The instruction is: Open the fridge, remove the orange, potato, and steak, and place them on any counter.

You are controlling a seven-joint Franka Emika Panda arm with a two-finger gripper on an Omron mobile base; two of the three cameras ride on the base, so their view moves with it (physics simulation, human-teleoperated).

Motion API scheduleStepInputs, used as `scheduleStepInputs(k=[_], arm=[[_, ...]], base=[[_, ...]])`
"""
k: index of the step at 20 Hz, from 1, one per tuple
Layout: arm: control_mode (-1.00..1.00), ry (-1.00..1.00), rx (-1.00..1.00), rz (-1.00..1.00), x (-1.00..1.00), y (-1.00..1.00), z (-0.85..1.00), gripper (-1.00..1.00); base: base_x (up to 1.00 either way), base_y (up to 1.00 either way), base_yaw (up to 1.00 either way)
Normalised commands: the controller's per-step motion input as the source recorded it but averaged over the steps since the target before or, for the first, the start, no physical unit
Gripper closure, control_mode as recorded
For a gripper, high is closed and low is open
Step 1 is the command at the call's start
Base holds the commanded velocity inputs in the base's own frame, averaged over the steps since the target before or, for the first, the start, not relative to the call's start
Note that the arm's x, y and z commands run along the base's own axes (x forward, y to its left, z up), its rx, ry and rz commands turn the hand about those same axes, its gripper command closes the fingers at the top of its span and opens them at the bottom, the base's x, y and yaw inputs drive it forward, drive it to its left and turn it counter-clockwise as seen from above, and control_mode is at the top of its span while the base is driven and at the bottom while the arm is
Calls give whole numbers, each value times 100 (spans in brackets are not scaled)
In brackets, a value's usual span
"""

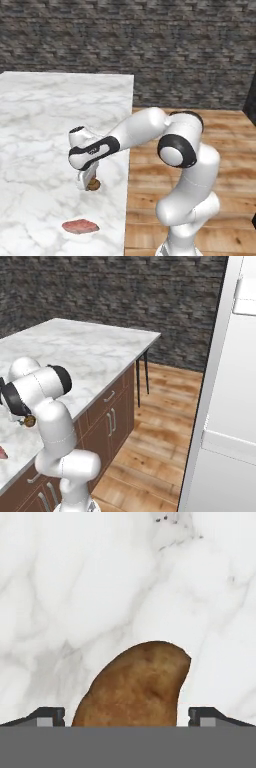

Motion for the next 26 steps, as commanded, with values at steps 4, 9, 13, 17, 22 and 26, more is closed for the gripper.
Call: scheduleStepInputs(k=[4, 9, 13, 17, 22, 26], arm=[[-100, -14, 0, 0, -40, -38, 92, -100], [-100, -12, 3, -10, -43, -75, 61, -100], [-100, -14, 3, -32, -28, -100, 41, -100], [-100, -4, 14, -46, -3, -95, 13, -100], [-100, -3, 33, -11, 6, -98, 17, -100], [-100, -10, 7, -44, -25, -80, 87, -100]], base=[[0, 0, 0], [0, 0, 0], [0, 0, 0], [0, 0, 0], [0, 0, 0], [0, 0, 0]])
